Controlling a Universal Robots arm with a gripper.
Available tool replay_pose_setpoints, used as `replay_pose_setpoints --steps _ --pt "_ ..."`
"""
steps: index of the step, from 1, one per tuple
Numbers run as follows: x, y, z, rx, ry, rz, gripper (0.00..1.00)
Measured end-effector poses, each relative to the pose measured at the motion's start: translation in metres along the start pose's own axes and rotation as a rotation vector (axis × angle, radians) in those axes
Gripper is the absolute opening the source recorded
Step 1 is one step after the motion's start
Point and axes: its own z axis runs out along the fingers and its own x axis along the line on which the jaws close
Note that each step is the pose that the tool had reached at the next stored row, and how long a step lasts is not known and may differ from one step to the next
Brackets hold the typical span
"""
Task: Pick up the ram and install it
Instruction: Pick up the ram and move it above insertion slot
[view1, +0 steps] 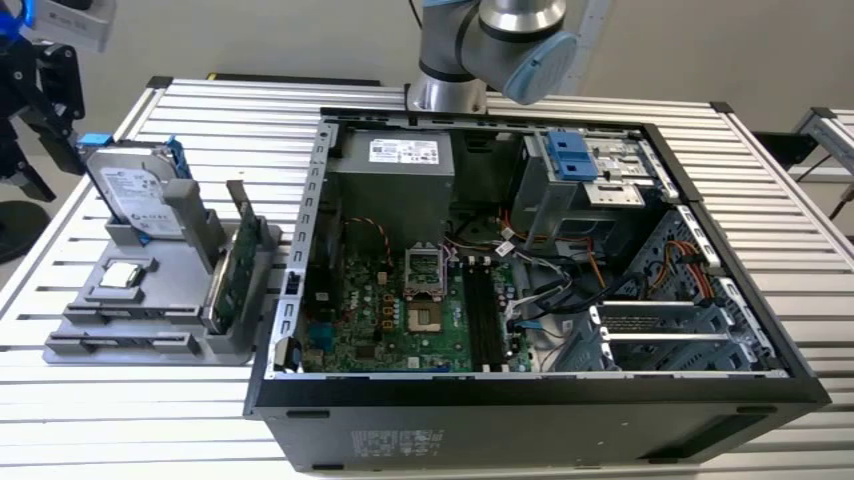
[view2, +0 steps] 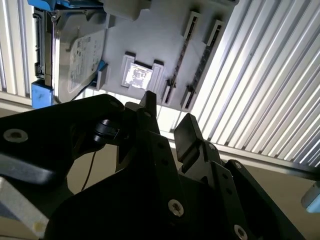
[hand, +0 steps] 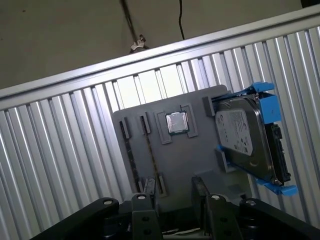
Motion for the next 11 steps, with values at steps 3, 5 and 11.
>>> replay_pose_setpoints --steps 3,5,11 --pt "0.0000 0.0000 0.0008 -0.0001 0.0003 -0.008 1.00" --pt "0.0000 0.0000 0.0013 -0.0002 0.0004 -0.013 1.00" --pt "-0.0002 0.0000 0.0032 0.0000 0.0016 -0.024 1.00"
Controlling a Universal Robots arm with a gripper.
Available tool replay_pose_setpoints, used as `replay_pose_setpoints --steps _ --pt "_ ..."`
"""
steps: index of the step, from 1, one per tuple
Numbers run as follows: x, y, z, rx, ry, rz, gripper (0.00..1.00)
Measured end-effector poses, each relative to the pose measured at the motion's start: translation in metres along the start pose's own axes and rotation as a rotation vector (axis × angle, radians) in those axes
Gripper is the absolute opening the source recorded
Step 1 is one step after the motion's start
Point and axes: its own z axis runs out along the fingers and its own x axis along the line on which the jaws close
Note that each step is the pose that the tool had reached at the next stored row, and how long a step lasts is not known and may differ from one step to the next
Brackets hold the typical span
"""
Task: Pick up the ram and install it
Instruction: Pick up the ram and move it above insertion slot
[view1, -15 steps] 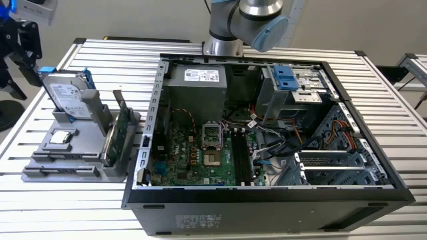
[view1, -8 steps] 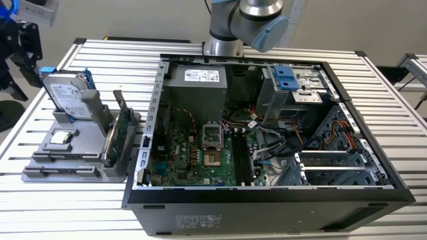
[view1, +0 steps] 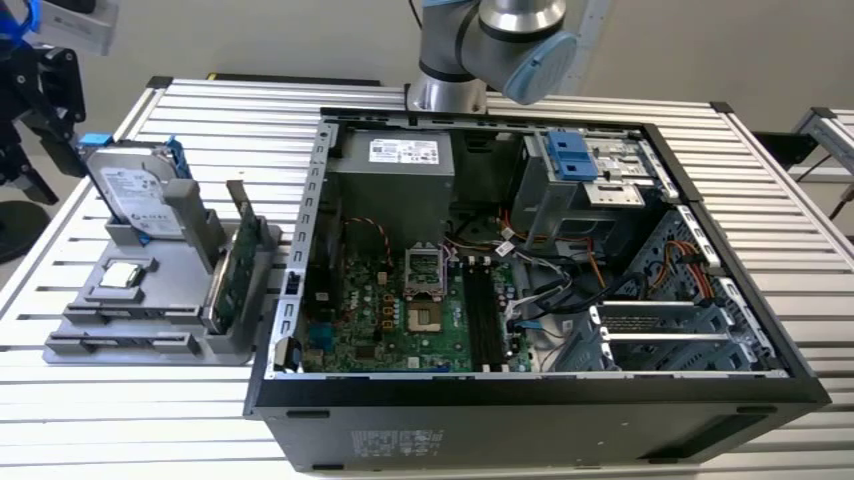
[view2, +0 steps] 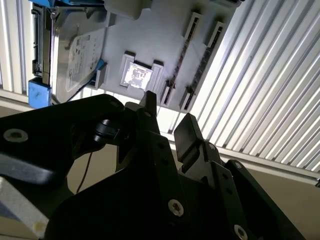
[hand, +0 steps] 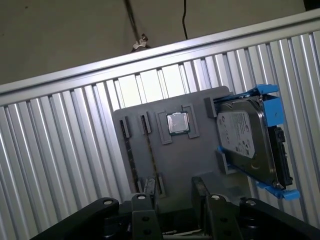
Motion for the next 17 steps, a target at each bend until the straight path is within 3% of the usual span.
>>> replay_pose_setpoints --steps 17 --pt "-0.0020 0.0003 0.0051 0.0008 0.0040 -0.009 1.00"
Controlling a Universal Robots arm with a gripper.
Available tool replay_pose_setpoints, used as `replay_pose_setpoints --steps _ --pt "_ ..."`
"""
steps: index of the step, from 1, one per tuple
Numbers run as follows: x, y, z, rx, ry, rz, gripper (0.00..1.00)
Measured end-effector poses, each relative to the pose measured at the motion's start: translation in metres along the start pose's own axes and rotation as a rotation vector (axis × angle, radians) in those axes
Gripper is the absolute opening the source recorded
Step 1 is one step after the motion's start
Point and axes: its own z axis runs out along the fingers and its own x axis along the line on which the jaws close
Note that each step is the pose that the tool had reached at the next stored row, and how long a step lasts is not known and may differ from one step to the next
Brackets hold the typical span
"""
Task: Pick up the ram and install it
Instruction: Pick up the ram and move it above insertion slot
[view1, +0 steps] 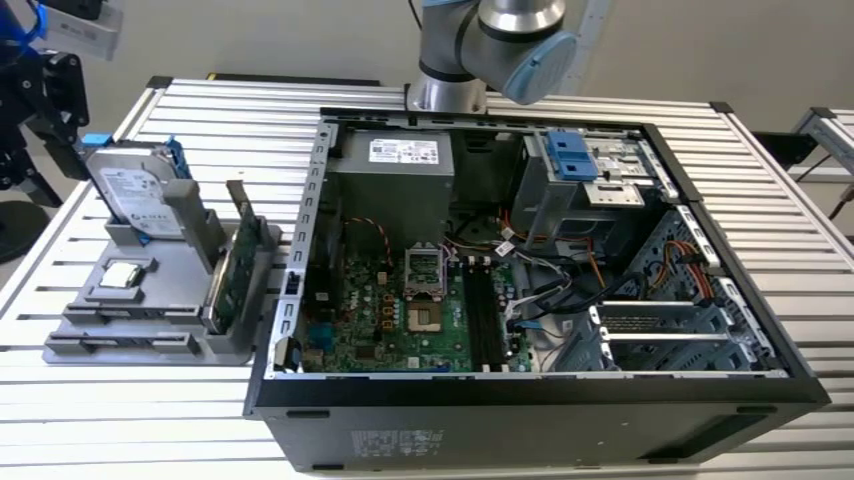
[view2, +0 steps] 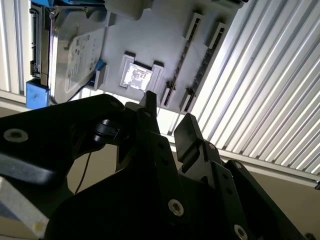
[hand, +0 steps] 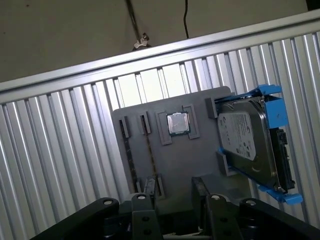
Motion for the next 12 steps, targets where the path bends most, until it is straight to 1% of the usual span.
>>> replay_pose_setpoints --steps 12 --pt "-0.0016 0.0003 0.0022 0.0004 0.0020 -0.002 1.00"
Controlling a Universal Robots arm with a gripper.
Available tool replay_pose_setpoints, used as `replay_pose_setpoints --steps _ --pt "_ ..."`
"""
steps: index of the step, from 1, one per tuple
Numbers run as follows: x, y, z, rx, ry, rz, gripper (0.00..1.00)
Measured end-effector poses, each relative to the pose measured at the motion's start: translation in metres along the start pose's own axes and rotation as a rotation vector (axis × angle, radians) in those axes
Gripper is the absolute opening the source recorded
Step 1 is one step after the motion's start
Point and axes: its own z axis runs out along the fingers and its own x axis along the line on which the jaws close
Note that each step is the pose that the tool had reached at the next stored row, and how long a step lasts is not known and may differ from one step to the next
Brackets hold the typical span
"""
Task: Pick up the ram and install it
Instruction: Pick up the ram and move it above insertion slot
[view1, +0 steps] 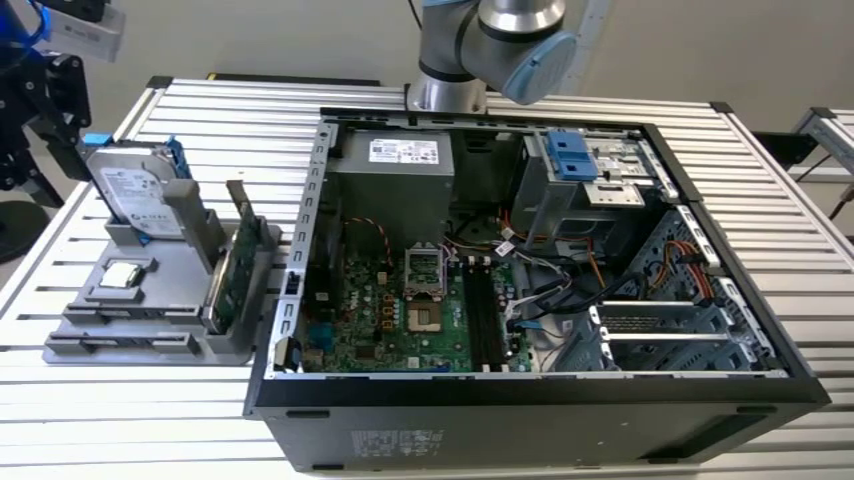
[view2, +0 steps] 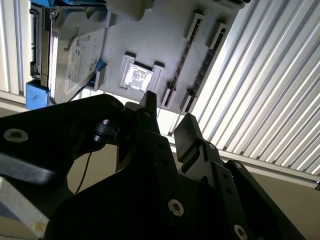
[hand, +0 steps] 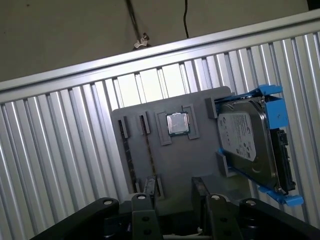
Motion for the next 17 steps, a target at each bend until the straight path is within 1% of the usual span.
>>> replay_pose_setpoints --steps 17 --pt "0.0000 -0.0001 0.0019 0.0001 0.0007 -0.010 1.00"
